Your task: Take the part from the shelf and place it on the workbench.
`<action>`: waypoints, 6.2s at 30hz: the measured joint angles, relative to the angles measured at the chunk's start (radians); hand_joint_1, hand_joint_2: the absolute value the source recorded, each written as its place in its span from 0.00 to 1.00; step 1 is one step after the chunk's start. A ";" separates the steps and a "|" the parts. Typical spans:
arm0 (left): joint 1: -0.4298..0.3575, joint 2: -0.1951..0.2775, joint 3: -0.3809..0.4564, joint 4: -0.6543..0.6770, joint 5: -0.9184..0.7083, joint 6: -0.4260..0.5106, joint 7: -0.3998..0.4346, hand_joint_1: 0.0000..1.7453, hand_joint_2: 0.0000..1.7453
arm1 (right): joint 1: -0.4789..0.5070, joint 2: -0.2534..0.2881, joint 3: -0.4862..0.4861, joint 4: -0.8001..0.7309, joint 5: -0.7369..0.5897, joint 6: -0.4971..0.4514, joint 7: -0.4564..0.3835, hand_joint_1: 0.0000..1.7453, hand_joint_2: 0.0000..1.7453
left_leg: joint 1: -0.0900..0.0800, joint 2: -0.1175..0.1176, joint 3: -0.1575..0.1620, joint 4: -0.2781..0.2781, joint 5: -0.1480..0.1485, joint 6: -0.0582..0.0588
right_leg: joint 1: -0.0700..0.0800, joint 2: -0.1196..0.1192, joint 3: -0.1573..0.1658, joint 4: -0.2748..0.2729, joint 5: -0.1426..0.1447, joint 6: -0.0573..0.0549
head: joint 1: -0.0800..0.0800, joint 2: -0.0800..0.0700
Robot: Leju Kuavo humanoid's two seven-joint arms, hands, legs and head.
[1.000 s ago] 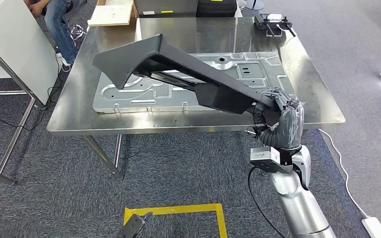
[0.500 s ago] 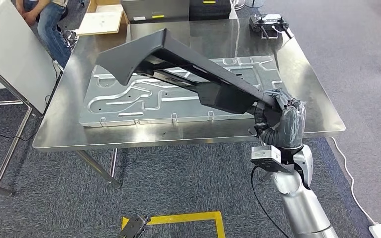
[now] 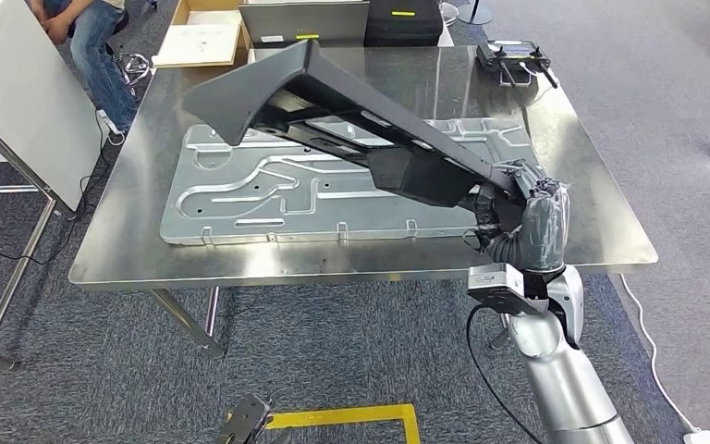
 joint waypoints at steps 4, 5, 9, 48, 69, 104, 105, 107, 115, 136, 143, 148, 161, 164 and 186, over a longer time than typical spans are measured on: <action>0.001 -0.004 0.001 0.000 0.000 0.011 0.012 0.00 1.00 | -0.021 -0.018 -0.015 0.028 0.007 0.013 0.015 1.00 1.00 | 0.000 -0.003 0.000 0.012 -0.011 -0.002 | -0.004 -0.001 -0.011 -0.021 0.067 0.005 | 0.000 0.000; 0.001 -0.006 0.001 0.000 0.000 0.013 0.015 0.00 1.00 | -0.038 -0.025 -0.020 0.043 0.016 0.019 0.023 1.00 1.00 | -0.002 -0.004 -0.001 0.019 -0.016 -0.005 | -0.005 -0.001 0.018 -0.087 0.102 0.003 | 0.000 0.000; -0.005 -0.011 0.000 0.000 0.001 0.018 0.028 0.00 1.00 | -0.148 -0.066 -0.045 0.153 0.048 0.063 0.052 1.00 1.00 | -0.009 -0.004 -0.012 0.041 -0.027 -0.021 | 0.002 0.002 0.058 -0.188 0.137 -0.011 | -0.001 0.000; 0.027 0.015 -0.015 0.000 0.045 -0.041 0.014 0.00 1.00 | -0.638 -0.052 0.180 0.952 0.455 0.061 -0.014 1.00 1.00 | 0.001 -0.002 -0.144 0.346 -0.171 -0.050 | -0.002 -0.001 0.028 -0.174 0.152 -0.042 | -0.001 0.000; 0.019 0.014 -0.027 0.000 0.049 -0.029 0.019 0.00 1.00 | -0.617 -0.044 0.202 0.940 0.420 0.040 -0.015 1.00 1.00 | -0.007 -0.006 0.044 0.047 -0.086 -0.010 | 0.014 0.000 -0.004 -0.169 0.193 -0.020 | 0.000 0.000; 0.000 0.034 -0.037 0.000 0.063 -0.021 0.024 0.00 0.00 | -0.522 -0.087 0.177 0.867 0.378 -0.013 -0.012 0.00 0.00 | -0.011 -0.004 -0.003 0.069 -0.068 -0.030 | 0.001 0.001 0.044 -0.189 0.157 -0.029 | -0.002 0.000; 0.000 0.036 -0.037 0.000 0.064 -0.020 0.025 0.00 0.00 | -0.522 -0.088 0.176 0.867 0.385 -0.019 -0.005 0.00 0.00 | -0.009 -0.003 -0.020 0.107 -0.092 -0.036 | -0.002 0.001 0.047 -0.192 0.158 -0.035 | -0.002 0.000; 0.002 0.039 -0.037 0.000 0.066 -0.018 0.026 0.00 0.00 | -0.522 -0.089 0.175 0.868 0.410 -0.045 0.024 0.00 0.00 | -0.003 -0.002 -0.080 0.236 -0.155 -0.046 | -0.003 0.000 0.049 -0.194 0.157 -0.041 | -0.002 0.000; 0.017 0.055 -0.037 0.000 0.080 0.003 0.026 0.00 0.00 | -0.555 -0.128 0.097 0.920 0.646 -0.194 0.313 0.00 0.00 | -0.001 -0.003 -0.001 0.056 -0.042 -0.034 | 0.002 0.000 0.052 -0.189 0.151 -0.023 | -0.002 0.000; 0.032 0.071 -0.035 0.000 0.086 0.023 0.014 0.00 0.00 | -0.638 -0.210 -0.042 1.133 0.738 -0.188 0.423 0.00 0.00 | -0.011 -0.003 -0.034 0.123 -0.095 -0.035 | -0.002 -0.001 0.055 -0.198 0.156 -0.032 | -0.002 0.000; 0.030 0.074 -0.035 0.000 0.084 0.028 0.015 0.00 0.00 | -0.586 -0.185 -0.045 1.133 0.731 -0.197 0.381 0.00 0.00 | -0.002 -0.003 -0.054 0.171 -0.083 -0.039 | -0.002 0.000 0.058 -0.194 0.152 -0.035 | -0.002 0.000; 0.024 0.075 -0.035 0.000 0.083 0.033 0.021 0.00 0.00 | -0.555 -0.170 -0.065 1.100 0.724 -0.200 0.352 0.00 0.00 | -0.006 -0.004 0.010 0.037 -0.041 -0.022 | 0.005 0.000 0.059 -0.200 0.156 -0.013 | -0.002 0.000; 0.021 0.064 -0.036 0.000 0.081 0.044 0.029 0.00 0.00 | -0.543 -0.189 -0.156 1.058 0.746 -0.201 0.302 0.00 0.00 | -0.009 -0.006 0.009 0.042 -0.043 -0.011 | 0.004 0.001 0.054 -0.187 0.151 -0.001 | -0.002 0.000; 0.023 0.062 -0.036 0.000 0.086 0.045 0.029 0.00 0.00 | -0.552 -0.207 -0.176 1.057 0.734 -0.201 0.286 0.00 0.00 | -0.011 -0.006 0.006 0.046 -0.048 -0.023 | 0.003 0.002 0.055 -0.192 0.151 -0.017 | -0.002 0.000; 0.057 0.036 -0.036 0.000 0.104 0.053 0.011 0.00 0.00 | -0.540 -0.523 -0.257 0.990 0.592 -0.126 0.258 0.00 0.00 | -0.005 -0.004 0.018 0.021 -0.033 0.009 | -0.005 -0.002 -0.065 0.069 0.024 0.022 | -0.002 0.000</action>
